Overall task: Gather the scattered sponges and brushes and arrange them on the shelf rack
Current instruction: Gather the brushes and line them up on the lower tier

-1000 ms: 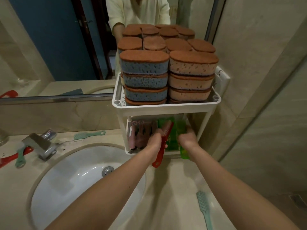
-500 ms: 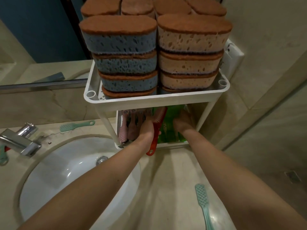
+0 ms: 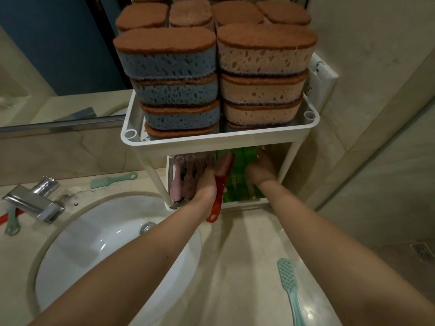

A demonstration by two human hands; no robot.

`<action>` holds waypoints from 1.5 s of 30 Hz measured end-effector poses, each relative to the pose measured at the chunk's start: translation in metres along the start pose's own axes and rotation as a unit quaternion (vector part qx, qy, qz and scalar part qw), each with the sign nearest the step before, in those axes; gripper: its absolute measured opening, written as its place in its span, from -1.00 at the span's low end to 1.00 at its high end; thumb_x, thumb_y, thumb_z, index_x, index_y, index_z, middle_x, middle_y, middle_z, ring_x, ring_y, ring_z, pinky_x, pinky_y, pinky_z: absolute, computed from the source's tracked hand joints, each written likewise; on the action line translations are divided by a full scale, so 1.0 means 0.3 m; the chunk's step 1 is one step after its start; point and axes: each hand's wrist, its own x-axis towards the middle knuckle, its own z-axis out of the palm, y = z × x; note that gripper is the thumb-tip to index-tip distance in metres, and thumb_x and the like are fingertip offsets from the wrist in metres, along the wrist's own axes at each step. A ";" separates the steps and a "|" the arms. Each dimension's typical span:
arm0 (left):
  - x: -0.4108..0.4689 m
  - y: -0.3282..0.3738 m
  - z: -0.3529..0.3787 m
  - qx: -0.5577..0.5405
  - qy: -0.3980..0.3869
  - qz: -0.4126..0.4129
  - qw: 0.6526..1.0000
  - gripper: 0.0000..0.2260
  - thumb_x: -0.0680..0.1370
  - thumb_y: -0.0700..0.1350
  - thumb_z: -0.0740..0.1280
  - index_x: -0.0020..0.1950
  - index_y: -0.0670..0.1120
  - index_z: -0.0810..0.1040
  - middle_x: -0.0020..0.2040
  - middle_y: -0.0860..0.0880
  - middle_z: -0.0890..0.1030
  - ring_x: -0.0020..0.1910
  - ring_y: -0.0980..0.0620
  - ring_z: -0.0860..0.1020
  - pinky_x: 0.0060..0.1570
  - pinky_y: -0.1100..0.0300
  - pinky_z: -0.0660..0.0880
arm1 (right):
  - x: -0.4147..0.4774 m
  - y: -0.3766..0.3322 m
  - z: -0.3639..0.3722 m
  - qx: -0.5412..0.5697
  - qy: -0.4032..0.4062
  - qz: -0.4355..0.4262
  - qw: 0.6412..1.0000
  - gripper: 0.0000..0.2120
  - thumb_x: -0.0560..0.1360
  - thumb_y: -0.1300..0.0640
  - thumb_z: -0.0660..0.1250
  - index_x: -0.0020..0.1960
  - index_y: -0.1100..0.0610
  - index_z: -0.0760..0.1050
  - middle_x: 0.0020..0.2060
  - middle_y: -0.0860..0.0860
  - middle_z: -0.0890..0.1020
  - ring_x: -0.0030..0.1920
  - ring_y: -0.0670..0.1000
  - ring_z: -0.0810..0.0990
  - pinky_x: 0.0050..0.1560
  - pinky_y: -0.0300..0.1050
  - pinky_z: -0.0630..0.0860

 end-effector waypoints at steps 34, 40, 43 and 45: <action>-0.156 0.009 -0.044 0.086 -0.013 0.217 0.972 -0.73 0.61 -0.22 0.09 0.07 -0.04 0.58 0.01 0.00 0.61 0.02 0.10 0.54 -0.09 0.48 0.40 | -0.291 -0.090 -0.010 0.301 -0.030 0.044 0.952 -0.69 0.47 0.37 0.37 0.18 0.15 0.52 0.13 0.09 0.61 0.14 0.10 0.60 0.19 0.02 0.56; -0.106 -0.049 -0.042 0.110 -0.052 0.179 0.976 -0.68 0.62 -0.21 0.07 0.01 0.07 0.58 -0.01 -0.01 0.65 -0.03 0.07 0.58 0.06 0.14 0.49 | -0.228 -0.035 0.013 0.186 -0.016 0.021 0.982 -0.71 0.44 0.34 0.42 0.04 0.00 0.57 0.18 0.01 0.58 0.22 0.08 0.53 0.27 0.01 0.50; -0.079 -0.055 -0.044 0.140 -0.061 0.168 0.974 -0.63 0.63 -0.17 0.11 -0.18 0.20 0.58 -0.16 0.11 0.65 -0.16 0.14 0.58 -0.10 0.22 0.49 | -0.182 -0.011 0.033 0.137 -0.043 0.011 0.990 -0.71 0.48 0.35 0.36 0.13 0.08 0.58 0.22 0.05 0.58 0.22 0.08 0.53 0.20 -0.08 0.51; -0.060 -0.061 -0.044 0.147 -0.069 0.149 0.975 -0.66 0.63 -0.18 0.14 -0.18 0.19 0.55 -0.14 0.02 0.64 -0.12 0.03 0.59 -0.13 0.21 0.46 | -0.151 -0.001 0.048 0.115 -0.065 0.021 0.991 -0.73 0.50 0.35 0.33 0.15 0.13 0.58 0.22 0.09 0.58 0.17 0.07 0.55 0.11 -0.14 0.53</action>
